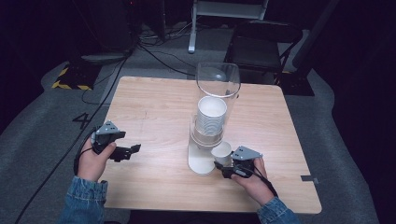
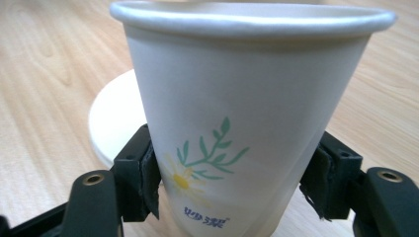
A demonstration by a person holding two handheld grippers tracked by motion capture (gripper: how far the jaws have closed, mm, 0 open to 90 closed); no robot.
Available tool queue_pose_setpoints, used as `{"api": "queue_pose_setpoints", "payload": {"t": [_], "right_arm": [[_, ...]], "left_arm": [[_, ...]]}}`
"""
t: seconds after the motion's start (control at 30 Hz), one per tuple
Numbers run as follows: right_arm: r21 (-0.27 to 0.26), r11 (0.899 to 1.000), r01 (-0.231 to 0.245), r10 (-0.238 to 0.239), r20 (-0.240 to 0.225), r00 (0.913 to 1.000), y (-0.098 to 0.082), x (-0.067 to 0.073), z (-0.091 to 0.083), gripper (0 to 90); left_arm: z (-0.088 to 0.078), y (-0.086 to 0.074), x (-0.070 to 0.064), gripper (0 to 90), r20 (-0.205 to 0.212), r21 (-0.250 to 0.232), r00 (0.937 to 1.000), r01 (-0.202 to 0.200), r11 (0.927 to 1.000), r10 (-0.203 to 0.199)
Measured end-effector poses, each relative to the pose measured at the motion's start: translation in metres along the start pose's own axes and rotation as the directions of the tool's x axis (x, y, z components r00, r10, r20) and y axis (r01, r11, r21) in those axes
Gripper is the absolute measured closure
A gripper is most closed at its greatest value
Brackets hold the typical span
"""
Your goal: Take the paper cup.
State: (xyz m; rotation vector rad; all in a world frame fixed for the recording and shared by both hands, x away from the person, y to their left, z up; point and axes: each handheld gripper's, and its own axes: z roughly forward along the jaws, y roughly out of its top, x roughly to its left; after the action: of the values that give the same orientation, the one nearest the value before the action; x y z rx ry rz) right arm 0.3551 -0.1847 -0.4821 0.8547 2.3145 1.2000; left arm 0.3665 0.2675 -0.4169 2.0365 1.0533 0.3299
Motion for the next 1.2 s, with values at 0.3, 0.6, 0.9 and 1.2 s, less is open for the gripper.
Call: {"api": "queue_pose_setpoints", "payload": {"t": [0.3,0.6,0.9,1.2], "right_arm": [[-0.076,0.995,-0.071,0.078,0.085,0.9933,0.000,-0.025,-0.025,33.4],[-0.186,0.966,-0.179,0.211,0.167,0.9632,0.006,-0.057,-0.047,33.1],[-0.261,0.942,-0.211,0.282,0.275,0.9191,0.005,-0.096,-0.044,32.5],[-0.271,0.945,-0.185,0.271,0.330,0.9043,0.005,-0.124,-0.027,32.4]], "left_arm": [[0.010,0.005,-0.001,15.9,0.007,-0.002,1.0000,0.004,1.0000,-0.004],[0.015,0.003,-0.001,15.8,-0.016,0.008,0.9992,0.036,0.9993,-0.036],[0.008,-0.010,-0.001,15.8,-0.027,0.023,0.9985,0.049,0.9985,-0.048],[-0.003,-0.025,0.001,15.8,-0.040,0.010,0.9973,0.061,0.9981,-0.061]]}}
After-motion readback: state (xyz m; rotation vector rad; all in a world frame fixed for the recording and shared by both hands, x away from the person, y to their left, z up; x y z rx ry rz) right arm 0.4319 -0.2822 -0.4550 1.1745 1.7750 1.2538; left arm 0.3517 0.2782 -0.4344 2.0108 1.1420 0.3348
